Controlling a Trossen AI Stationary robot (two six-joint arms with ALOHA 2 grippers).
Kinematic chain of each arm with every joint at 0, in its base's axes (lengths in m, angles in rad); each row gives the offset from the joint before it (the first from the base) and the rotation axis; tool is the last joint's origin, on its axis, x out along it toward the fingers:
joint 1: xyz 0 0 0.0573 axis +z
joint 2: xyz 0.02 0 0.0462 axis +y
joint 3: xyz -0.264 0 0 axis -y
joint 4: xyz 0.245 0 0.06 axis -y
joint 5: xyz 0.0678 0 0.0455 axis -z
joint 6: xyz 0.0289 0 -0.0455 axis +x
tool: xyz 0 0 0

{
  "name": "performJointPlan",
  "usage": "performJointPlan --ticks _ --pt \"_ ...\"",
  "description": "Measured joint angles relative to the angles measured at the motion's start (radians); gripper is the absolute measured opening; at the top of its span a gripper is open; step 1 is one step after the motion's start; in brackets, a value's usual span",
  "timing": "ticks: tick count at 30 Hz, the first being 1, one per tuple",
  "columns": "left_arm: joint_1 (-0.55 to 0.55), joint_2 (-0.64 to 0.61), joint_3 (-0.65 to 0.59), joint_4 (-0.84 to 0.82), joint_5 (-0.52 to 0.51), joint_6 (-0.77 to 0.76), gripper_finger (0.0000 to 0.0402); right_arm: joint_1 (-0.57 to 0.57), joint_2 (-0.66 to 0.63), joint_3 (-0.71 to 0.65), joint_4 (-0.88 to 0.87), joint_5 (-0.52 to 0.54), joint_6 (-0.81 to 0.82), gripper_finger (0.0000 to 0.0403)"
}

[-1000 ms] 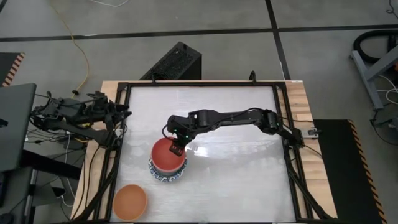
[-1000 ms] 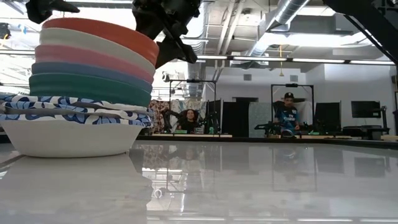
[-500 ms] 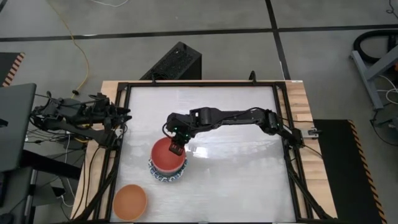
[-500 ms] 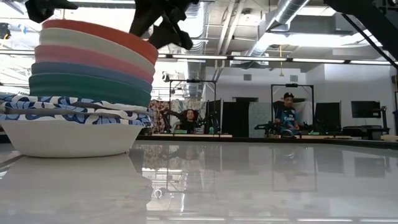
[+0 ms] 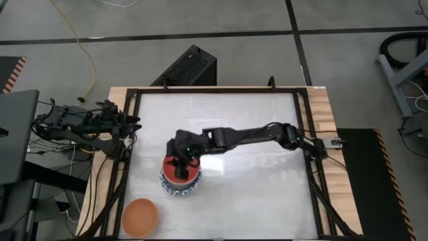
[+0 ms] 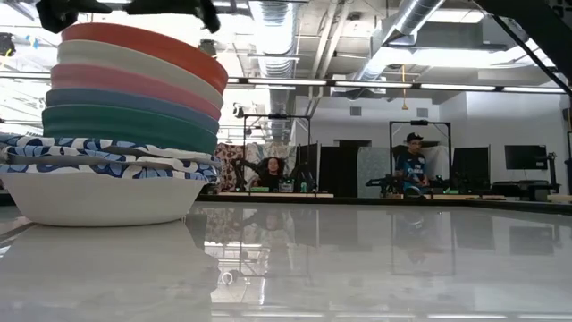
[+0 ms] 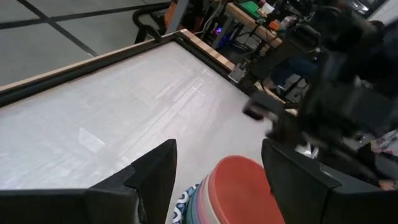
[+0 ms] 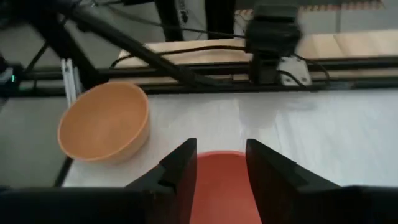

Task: Nest bowls inside each other
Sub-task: Stack the orange bowl on top of the white bowl

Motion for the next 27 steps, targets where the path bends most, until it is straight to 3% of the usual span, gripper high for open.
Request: performJointPlan --ticks 7,17,27 --pt "0.000 0.000 0.000 -0.023 0.005 -0.004 0.0224 0.012 0.064 -0.002 0.115 0.002 -0.070 0.0130" --pt "0.000 0.001 0.000 -0.037 0.012 -0.027 0.0224 0.012 0.118 -0.005 0.120 -0.008 -0.072 0.0120" --pt "0.000 0.112 0.000 -0.042 0.274 0.049 0.0224 0.010 0.021 -0.001 0.108 -0.019 -0.082 0.0120"
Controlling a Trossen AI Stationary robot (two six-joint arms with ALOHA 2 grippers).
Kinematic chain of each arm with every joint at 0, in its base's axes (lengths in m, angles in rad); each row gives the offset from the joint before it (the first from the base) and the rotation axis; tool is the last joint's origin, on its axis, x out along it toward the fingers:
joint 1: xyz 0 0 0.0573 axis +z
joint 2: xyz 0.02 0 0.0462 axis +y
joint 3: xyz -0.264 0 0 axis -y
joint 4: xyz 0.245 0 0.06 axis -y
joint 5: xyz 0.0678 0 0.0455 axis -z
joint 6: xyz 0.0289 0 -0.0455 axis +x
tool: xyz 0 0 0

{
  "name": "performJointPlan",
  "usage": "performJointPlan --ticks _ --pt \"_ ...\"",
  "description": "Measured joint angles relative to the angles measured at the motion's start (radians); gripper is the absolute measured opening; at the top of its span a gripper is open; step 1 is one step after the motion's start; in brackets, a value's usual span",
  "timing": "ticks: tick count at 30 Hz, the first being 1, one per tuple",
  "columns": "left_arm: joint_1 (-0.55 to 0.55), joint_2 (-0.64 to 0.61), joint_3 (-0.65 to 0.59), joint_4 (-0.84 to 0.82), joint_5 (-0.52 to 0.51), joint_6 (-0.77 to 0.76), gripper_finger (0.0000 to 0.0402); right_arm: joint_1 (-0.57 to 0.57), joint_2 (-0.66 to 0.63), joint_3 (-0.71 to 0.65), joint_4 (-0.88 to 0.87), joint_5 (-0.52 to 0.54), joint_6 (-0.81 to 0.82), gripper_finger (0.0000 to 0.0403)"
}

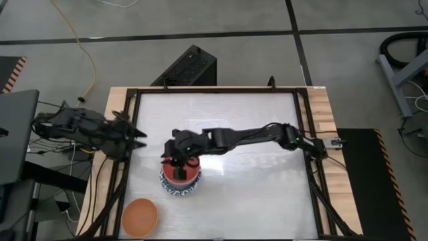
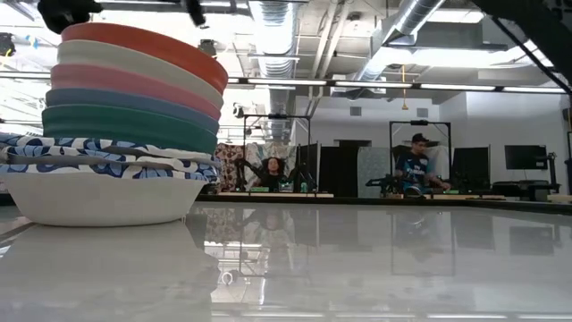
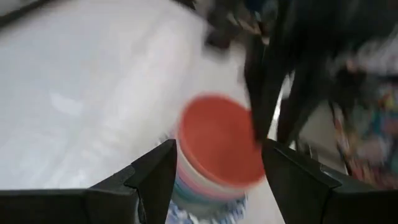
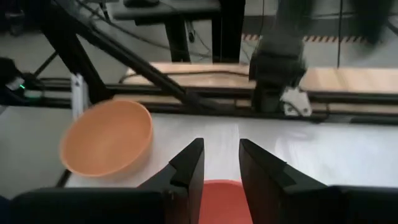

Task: Nest bowls inside each other
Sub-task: Stack the orange bowl on top of the white bowl, then stack the light orange bowl on top of the orange bowl

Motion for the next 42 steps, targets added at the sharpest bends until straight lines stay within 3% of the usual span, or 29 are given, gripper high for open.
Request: performJointPlan --ticks 6,9,16,23,30,37,42 --pt "-0.017 0.143 0.000 -0.036 0.325 0.022 0.0224 0.005 -0.135 -0.002 -0.126 0.026 -0.026 0.0120" --pt "-0.060 0.185 0.000 -0.072 0.417 0.006 0.0224 0.013 -0.218 -0.001 -0.210 0.079 -0.048 0.0120" --pt "-0.238 0.300 0.000 -0.106 0.367 -0.086 0.0224 0.041 -0.329 -0.001 -0.390 0.210 -0.037 0.0120" --pt "-0.447 0.473 0.000 -0.115 0.352 -0.141 0.0224 0.065 -0.384 -0.001 -0.454 0.266 -0.040 0.0120" --pt "-0.650 0.592 0.000 -0.116 0.200 -0.263 0.0224 0.060 -0.395 -0.002 -0.483 0.272 -0.043 0.0120" --pt "-0.779 0.707 0.000 -0.060 0.170 -0.368 0.0224 0.054 -0.392 -0.002 -0.491 0.270 -0.054 0.0120" --pt "-0.806 0.782 0.000 -0.034 0.166 -0.414 0.0224 0.054 -0.392 -0.002 -0.490 0.271 -0.075 0.0120"
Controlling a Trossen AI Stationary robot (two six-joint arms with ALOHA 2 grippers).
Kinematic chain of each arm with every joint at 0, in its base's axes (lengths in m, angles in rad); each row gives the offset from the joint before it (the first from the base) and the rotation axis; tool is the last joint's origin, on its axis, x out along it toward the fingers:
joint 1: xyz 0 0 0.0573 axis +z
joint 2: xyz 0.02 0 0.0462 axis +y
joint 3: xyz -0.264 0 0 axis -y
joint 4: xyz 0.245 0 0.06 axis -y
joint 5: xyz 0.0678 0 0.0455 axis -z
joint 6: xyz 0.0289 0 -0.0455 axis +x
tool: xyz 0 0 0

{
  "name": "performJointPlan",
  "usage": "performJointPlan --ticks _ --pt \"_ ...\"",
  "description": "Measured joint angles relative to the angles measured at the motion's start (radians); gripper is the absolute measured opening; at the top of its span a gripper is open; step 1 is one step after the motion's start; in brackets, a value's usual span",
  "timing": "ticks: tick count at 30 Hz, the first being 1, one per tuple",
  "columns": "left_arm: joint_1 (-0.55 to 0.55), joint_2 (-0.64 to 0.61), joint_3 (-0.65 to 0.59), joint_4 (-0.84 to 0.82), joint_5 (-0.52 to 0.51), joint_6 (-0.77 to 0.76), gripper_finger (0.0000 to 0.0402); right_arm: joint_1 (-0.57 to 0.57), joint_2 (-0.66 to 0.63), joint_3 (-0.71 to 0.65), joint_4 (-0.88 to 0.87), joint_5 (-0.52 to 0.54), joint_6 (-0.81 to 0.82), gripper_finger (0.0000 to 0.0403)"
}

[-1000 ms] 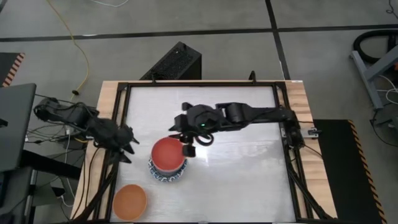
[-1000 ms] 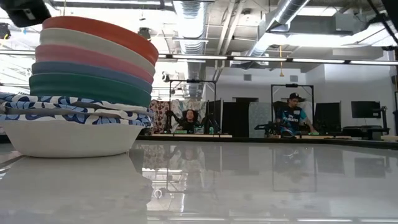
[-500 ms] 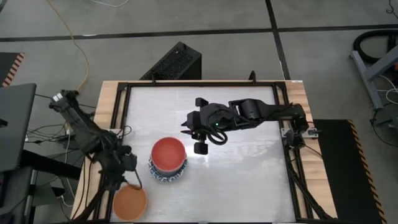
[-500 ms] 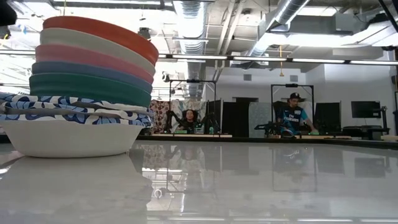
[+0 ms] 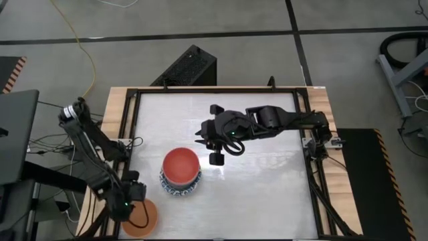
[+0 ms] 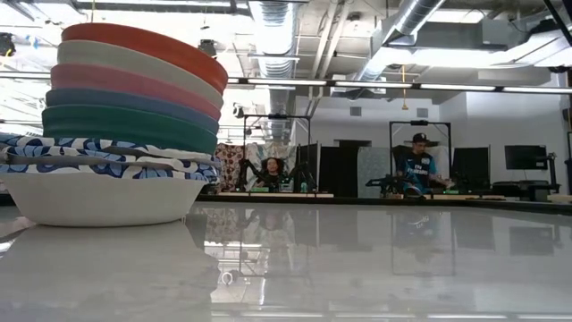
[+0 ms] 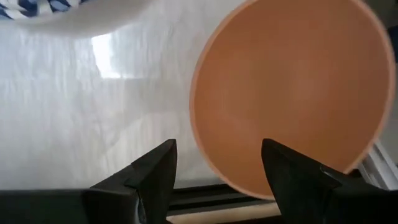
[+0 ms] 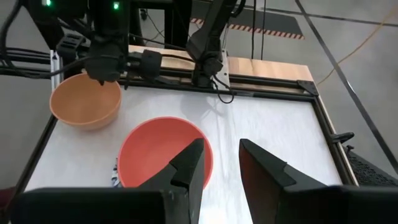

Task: Nest bowls inside each other
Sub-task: Stack the light orange bowl on top of the orange bowl

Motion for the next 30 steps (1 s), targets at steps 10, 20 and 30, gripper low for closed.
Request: performJointPlan --ticks 10,20,30 --pt "-0.003 0.128 0.000 0.001 0.009 -0.052 0.0224 0.000 0.001 0.000 0.000 0.000 -0.001 0.0120" --pt "-0.003 0.175 -0.053 0.074 0.059 -0.126 0.0224 0.003 0.002 0.000 0.000 -0.008 0.007 0.0120" --pt "-0.001 0.175 -0.126 0.173 0.114 -0.207 0.0109 0.016 0.002 0.000 -0.013 -0.008 0.008 0.0120"
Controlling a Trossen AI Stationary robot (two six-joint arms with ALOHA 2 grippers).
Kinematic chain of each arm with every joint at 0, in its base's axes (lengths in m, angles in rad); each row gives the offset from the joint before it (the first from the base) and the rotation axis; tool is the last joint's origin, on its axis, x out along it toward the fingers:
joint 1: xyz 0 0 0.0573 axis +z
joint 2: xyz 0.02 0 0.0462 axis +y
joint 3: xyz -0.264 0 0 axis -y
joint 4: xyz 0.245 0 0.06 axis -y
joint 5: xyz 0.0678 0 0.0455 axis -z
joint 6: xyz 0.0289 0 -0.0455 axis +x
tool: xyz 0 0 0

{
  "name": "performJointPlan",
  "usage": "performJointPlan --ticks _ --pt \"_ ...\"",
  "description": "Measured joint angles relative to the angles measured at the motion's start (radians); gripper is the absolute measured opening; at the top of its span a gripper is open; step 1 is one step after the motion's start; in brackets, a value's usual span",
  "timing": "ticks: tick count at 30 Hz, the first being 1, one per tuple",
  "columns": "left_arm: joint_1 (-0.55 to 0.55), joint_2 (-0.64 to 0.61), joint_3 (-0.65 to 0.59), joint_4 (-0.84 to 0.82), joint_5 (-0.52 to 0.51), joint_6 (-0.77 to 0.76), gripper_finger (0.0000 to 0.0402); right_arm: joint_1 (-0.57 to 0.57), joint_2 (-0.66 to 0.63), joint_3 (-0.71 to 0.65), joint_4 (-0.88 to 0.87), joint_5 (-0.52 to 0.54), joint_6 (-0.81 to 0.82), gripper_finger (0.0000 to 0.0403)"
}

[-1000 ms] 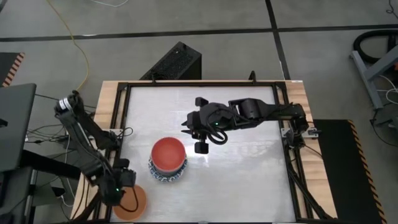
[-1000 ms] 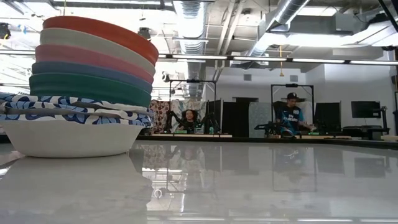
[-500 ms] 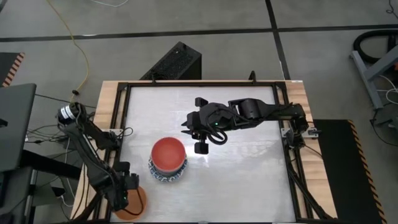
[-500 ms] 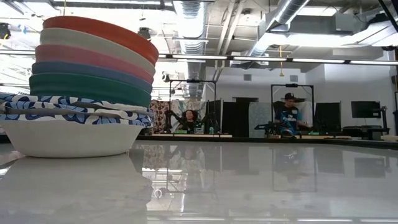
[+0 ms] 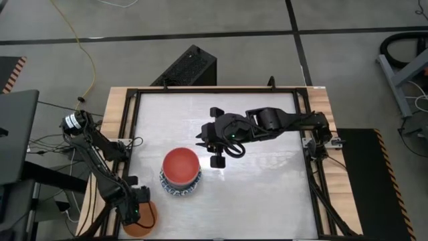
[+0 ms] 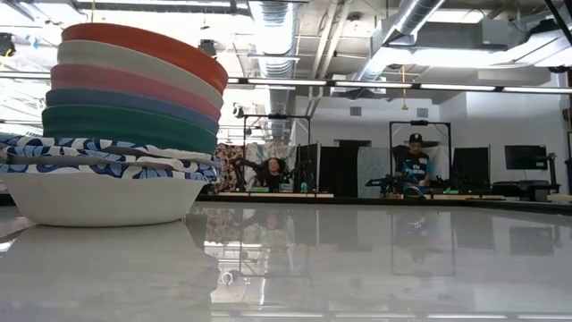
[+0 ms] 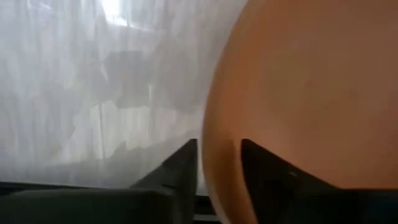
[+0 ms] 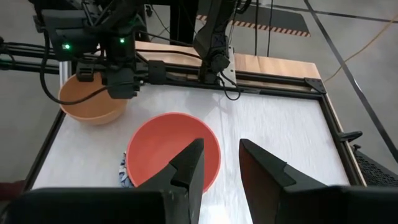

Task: Nest bowls inside each other
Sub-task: Stack the light orange bowl on top of the orange bowl

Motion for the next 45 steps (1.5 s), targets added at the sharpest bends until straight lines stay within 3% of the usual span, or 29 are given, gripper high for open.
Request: performJointPlan --ticks 4,6,14,25,30,33,38,45 --pt "0.011 0.000 0.003 0.003 0.000 0.000 0.0027 0.000 0.000 0.000 -0.007 0.000 0.000 0.0120" --pt "0.020 -0.003 0.012 0.010 -0.006 0.003 0.0009 0.000 0.000 0.000 -0.009 0.000 0.000 0.0120" --pt "0.051 -0.072 0.043 -0.001 -0.079 0.014 0.0000 -0.001 0.000 0.000 -0.011 0.000 -0.001 0.0120" --pt "0.094 -0.328 0.044 -0.027 -0.282 -0.218 0.0000 -0.001 0.000 0.000 -0.049 0.025 0.034 0.0120" --pt "0.094 -0.454 0.107 -0.030 -0.471 -0.264 0.0000 -0.002 0.000 0.000 -0.065 0.030 0.038 0.0120" --pt "0.095 -0.493 0.172 -0.070 -0.646 -0.226 0.0000 -0.002 0.000 0.000 -0.064 0.031 0.056 0.0120" --pt "0.138 -0.485 0.290 -0.201 -0.929 -0.125 0.0000 -0.003 0.000 0.000 -0.062 0.107 0.079 0.0120" --pt "0.276 -0.452 0.345 -0.267 -1.176 0.022 0.0000 -0.003 0.000 0.000 -0.013 0.228 0.082 0.0120"
